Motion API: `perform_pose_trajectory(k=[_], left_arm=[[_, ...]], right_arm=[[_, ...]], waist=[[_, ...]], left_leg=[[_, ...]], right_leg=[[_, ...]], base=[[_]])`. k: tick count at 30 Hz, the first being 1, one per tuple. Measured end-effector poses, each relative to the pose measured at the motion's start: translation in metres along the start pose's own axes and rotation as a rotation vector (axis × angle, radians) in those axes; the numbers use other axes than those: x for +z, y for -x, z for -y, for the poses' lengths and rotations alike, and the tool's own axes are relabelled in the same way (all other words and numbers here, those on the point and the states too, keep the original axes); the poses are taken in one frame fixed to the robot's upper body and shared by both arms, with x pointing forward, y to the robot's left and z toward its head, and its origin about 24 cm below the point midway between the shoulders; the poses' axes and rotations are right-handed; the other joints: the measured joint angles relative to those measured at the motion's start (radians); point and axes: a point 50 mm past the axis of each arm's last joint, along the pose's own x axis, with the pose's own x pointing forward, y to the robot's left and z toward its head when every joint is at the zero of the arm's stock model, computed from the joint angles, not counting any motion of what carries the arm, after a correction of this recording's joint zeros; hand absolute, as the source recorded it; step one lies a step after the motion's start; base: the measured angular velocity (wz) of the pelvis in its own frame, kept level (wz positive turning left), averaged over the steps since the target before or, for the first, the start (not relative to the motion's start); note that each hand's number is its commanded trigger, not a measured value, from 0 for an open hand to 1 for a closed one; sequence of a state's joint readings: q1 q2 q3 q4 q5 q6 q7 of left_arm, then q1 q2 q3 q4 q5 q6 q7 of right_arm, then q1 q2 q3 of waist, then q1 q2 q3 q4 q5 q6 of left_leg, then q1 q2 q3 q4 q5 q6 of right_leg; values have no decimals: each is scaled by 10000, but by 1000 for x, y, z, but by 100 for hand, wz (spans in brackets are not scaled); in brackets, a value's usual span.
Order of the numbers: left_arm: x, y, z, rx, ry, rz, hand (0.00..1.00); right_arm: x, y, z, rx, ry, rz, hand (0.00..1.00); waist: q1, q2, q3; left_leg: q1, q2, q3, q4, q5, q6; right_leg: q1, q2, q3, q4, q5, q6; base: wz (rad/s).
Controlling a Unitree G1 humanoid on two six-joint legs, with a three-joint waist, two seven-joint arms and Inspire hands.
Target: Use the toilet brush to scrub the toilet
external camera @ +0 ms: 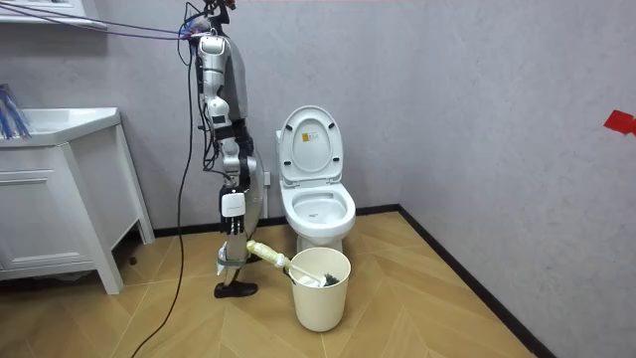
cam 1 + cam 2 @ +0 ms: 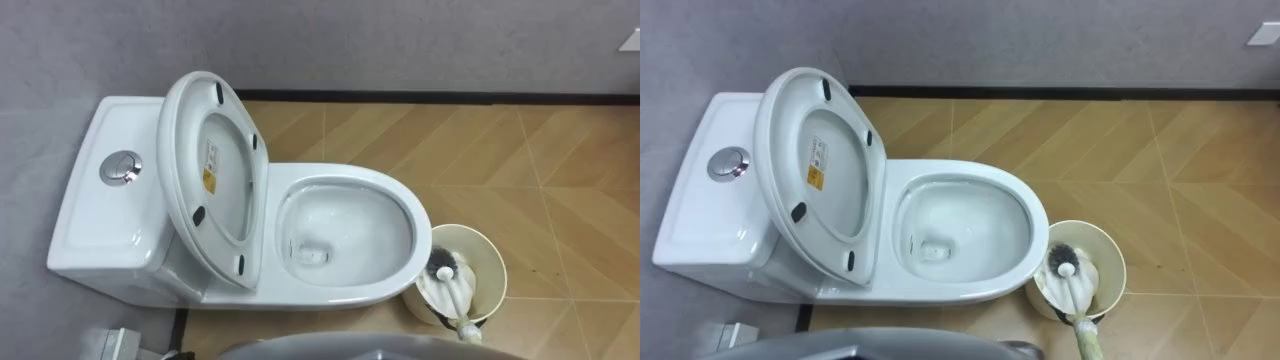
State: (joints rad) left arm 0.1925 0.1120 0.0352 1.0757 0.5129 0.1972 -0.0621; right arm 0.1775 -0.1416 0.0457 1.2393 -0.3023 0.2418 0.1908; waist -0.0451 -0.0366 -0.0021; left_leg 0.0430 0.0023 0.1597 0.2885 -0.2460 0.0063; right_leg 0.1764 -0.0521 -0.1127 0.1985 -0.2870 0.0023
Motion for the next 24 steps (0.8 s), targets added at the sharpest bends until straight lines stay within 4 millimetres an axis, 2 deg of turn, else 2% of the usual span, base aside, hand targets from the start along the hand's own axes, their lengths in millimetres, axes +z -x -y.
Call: perform_pose_trajectory(k=[14,17,24], left_arm=[[6,0,-10,151,-62,100,0],[5,0,-11,365,8,51,0],[1,0,-10,859,170,-146,0]], right_arm=[[17,3,8,-496,271,701,0],[16,3,8,-736,-230,750,0],[5,2,8,-1286,-2686,732,0]], waist=[[19,-43,24],[20,-37,27],[-78,50,37]], left_leg=[[-72,4,-19,35,-1,0],[-62,3,-17,20,-1,-1],[15,-11,42,-83,-11,-9]], right_leg=[[-14,20,101,-101,5,-4],[-12,23,103,-105,5,-5],[9,25,262,-143,5,-6]], base=[[0],[0],[-3]])
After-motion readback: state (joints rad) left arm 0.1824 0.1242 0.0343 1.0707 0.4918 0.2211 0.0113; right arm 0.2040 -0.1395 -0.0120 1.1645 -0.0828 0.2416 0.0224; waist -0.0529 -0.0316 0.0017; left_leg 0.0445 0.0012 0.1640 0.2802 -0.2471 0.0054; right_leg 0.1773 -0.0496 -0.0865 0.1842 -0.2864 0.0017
